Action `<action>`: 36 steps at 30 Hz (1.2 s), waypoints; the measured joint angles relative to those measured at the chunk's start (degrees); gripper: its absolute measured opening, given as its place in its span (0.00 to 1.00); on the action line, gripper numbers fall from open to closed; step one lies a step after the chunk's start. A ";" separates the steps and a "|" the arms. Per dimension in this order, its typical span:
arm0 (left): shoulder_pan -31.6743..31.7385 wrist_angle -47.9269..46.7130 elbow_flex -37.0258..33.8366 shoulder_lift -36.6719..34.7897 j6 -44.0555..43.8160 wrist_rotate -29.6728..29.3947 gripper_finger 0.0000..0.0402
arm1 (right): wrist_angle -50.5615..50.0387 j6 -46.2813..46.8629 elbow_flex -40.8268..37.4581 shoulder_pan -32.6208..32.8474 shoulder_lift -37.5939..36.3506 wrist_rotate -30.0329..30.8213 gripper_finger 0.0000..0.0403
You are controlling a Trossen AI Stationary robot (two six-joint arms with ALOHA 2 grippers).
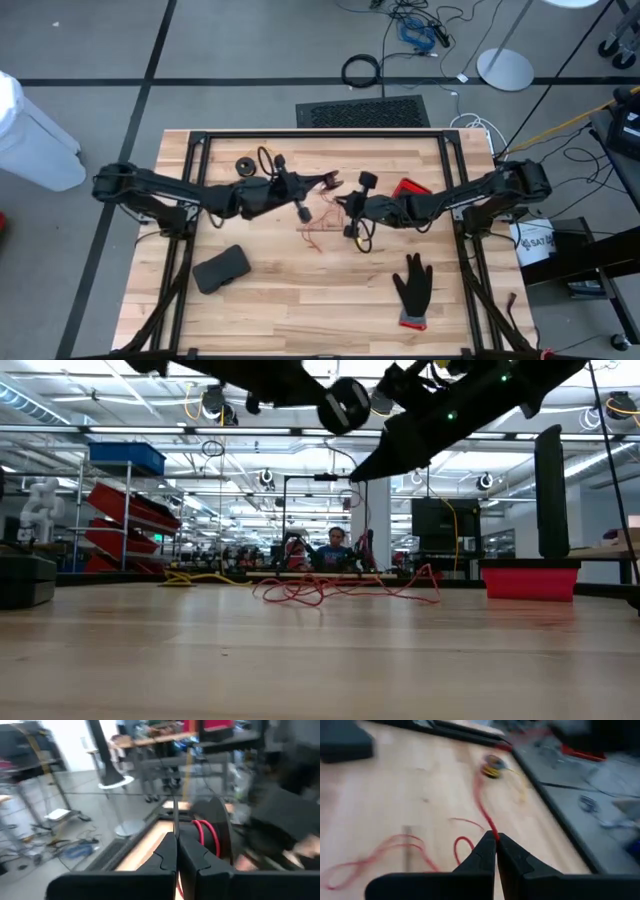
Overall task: Coil cords
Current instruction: Uncoil the red wire from the black spool
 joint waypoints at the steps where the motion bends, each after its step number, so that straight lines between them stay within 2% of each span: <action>1: -0.17 -2.99 0.00 -1.64 0.19 0.66 0.00 | -0.48 0.40 0.03 0.02 -0.45 1.70 0.00; 4: -1.04 -14.16 0.04 -5.88 1.05 -0.40 0.00 | -2.39 1.07 0.00 0.07 -2.19 5.24 0.00; 9: -2.55 -29.62 0.04 -7.85 2.30 -9.06 0.00 | 0.78 -0.26 0.02 1.21 -4.90 4.63 0.00; 13: -2.91 -34.18 -0.06 -6.06 2.32 -15.79 0.00 | 7.93 -4.36 0.02 2.76 -5.28 -5.98 0.00; 16: -2.86 -32.64 -0.42 -3.96 3.69 -17.88 0.00 | 12.45 -5.98 0.07 3.89 -4.67 -10.43 0.00; 20: -2.19 -27.31 -0.46 -0.67 5.85 -20.21 0.00 | 13.21 -7.47 0.05 4.62 -4.24 -14.03 0.00; 24: -1.15 -15.73 -0.46 1.47 6.81 -20.01 0.00 | 12.71 -6.07 0.07 4.19 -2.00 -17.18 0.00; 27: -0.20 -5.89 -0.46 2.07 6.84 -16.67 0.00 | 12.31 -5.03 0.04 3.37 0.66 -17.47 0.00; 31: 0.37 1.91 -0.46 1.51 6.05 -10.61 0.00 | 7.88 -3.78 0.04 1.90 2.35 -12.43 0.00; 36: 0.33 0.01 -0.46 -1.09 3.58 -2.43 0.00 | 1.07 -1.91 0.02 -0.50 2.01 -3.80 0.00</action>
